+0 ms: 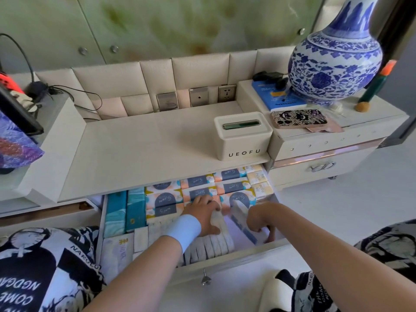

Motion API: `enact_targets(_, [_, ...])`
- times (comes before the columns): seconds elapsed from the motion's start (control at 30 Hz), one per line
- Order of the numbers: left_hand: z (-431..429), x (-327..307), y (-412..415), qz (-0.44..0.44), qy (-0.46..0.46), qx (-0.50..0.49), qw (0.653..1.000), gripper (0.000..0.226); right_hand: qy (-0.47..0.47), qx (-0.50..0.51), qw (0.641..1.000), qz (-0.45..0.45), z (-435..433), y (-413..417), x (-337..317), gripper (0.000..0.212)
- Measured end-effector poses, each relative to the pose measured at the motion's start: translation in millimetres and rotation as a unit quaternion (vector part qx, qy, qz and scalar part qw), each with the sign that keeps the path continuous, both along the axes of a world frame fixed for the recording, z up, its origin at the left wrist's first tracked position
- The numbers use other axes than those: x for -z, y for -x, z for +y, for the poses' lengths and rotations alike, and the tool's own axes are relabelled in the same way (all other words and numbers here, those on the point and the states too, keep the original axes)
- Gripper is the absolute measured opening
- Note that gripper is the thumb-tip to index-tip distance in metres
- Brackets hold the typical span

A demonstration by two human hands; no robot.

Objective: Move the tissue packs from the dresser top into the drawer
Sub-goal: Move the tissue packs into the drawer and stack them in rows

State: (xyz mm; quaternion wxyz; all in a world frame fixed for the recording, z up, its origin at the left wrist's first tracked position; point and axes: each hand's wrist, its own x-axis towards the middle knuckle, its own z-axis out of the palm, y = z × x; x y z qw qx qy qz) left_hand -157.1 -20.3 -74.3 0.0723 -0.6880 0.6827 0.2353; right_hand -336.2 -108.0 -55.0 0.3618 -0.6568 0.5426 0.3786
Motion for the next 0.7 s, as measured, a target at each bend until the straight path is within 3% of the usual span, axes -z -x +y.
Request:
enact_targets(0.1, [0.7, 3.5, -3.4, 0.019, -0.005, -0.002, 1.0, 0.068, -0.019, 0.022, 0.998, -0.061, 9.6, -3.6, 4.2, 0.049])
enact_targets(0.17, [5.1, 4.8, -5.9, 0.009, 0.011, 0.007, 1.0, 0.068, -0.086, 0.079, 0.984, -0.133, 21.2, -8.9, 10.2, 0.048])
enact_targets(0.27, [18.8, 7.1, -14.8, -0.033, 0.02, 0.022, 0.999, 0.075, -0.19, 0.275, 0.914, -0.231, 36.4, -19.7, 22.8, 0.035])
enact_targets(0.33, [31.6, 10.7, -24.8, -0.055, 0.002, 0.014, 0.998, 0.082, -0.189, 0.313, 0.896, -0.253, 38.1, -25.8, 30.4, 0.037])
enact_targets(0.5, [58.1, 21.7, -42.2, -0.052, -0.02, -0.017, 0.998, 0.094, -0.182, 0.264, 0.916, -0.24, 52.2, -50.4, 38.3, 0.062])
enact_targets(0.63, [59.6, 24.0, -37.1, -0.026, -0.003, -0.032, 0.999, 0.091, -0.157, 0.228, 0.932, -0.236, 58.1, -58.4, 42.5, 0.049])
enact_targets(0.7, [56.8, 23.4, -32.5, -0.029, 0.01, -0.016, 0.999, 0.088, -0.093, 0.213, 0.948, -0.216, 58.4, -64.0, 40.1, 0.044])
